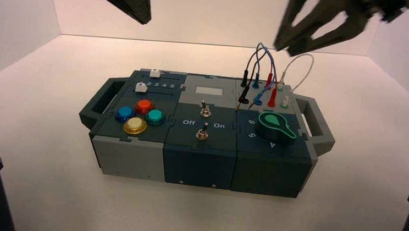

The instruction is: Insert the black wire.

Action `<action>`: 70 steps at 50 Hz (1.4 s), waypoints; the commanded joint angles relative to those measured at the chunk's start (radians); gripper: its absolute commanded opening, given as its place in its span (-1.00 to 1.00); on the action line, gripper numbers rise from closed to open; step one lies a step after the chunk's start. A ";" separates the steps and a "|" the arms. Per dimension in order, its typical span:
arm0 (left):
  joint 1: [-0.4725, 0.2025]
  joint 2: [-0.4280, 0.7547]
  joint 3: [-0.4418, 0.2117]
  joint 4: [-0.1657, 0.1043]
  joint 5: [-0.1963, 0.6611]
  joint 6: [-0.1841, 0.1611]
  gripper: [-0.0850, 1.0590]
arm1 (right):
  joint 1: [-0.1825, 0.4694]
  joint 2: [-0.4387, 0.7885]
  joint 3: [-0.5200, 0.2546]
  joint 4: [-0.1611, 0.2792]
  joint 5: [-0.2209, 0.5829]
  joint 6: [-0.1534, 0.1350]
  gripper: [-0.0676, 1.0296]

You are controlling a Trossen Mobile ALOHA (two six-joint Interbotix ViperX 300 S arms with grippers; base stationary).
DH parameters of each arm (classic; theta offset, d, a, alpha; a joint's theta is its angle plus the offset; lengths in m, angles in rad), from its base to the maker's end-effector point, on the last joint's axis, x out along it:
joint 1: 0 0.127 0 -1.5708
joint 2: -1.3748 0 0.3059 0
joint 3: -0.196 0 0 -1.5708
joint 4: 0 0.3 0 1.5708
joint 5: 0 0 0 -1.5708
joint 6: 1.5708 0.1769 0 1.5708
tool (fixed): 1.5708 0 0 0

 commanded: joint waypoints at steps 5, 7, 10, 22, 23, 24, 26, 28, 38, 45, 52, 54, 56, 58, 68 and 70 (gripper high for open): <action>-0.005 0.002 -0.035 -0.002 -0.005 0.009 -0.91 | 0.046 0.097 -0.052 0.008 -0.052 -0.003 -0.20; -0.005 0.000 -0.034 -0.002 -0.005 0.009 -0.91 | 0.052 0.124 -0.057 0.008 -0.060 -0.003 -0.19; -0.005 -0.002 -0.032 0.000 -0.005 0.009 -0.91 | 0.052 0.170 -0.066 0.008 -0.072 -0.003 -0.12; -0.005 -0.005 -0.025 0.003 -0.003 0.014 -0.91 | 0.052 0.259 -0.086 0.006 -0.126 0.002 0.08; -0.005 -0.005 -0.025 0.003 -0.003 0.014 -0.91 | 0.052 0.267 -0.087 0.006 -0.130 0.003 0.08; -0.005 -0.005 -0.026 0.003 -0.003 0.015 -0.91 | 0.052 0.270 -0.089 0.006 -0.132 0.003 0.08; -0.005 -0.005 -0.025 0.003 -0.003 0.015 -0.91 | 0.052 0.281 -0.092 0.006 -0.138 0.003 0.08; -0.005 -0.005 -0.025 0.003 -0.003 0.015 -0.91 | 0.052 0.290 -0.094 0.006 -0.141 0.003 0.08; -0.005 -0.012 -0.032 0.003 -0.003 0.017 -0.91 | 0.048 0.321 -0.091 0.003 -0.170 0.008 0.08; -0.005 -0.014 -0.038 0.003 -0.002 0.017 -0.91 | 0.046 0.344 -0.098 0.000 -0.181 0.009 0.08; -0.005 -0.015 -0.041 0.003 0.000 0.017 -0.91 | 0.035 0.360 -0.101 -0.002 -0.192 0.009 0.08; -0.005 -0.015 -0.041 0.003 0.002 0.017 -0.91 | 0.026 0.365 -0.101 -0.002 -0.193 0.009 0.08; -0.005 -0.015 -0.038 0.003 0.002 0.017 -0.91 | 0.017 0.367 -0.103 -0.005 -0.193 0.009 0.08; -0.005 -0.015 -0.041 0.003 0.002 0.017 -0.91 | 0.011 0.367 -0.104 -0.008 -0.193 0.008 0.08; -0.005 -0.015 -0.041 0.005 0.002 0.017 -0.91 | -0.003 0.370 -0.109 -0.014 -0.196 0.009 0.08; -0.005 -0.015 -0.043 0.003 0.002 0.017 -0.91 | -0.003 0.371 -0.110 -0.014 -0.198 0.009 0.08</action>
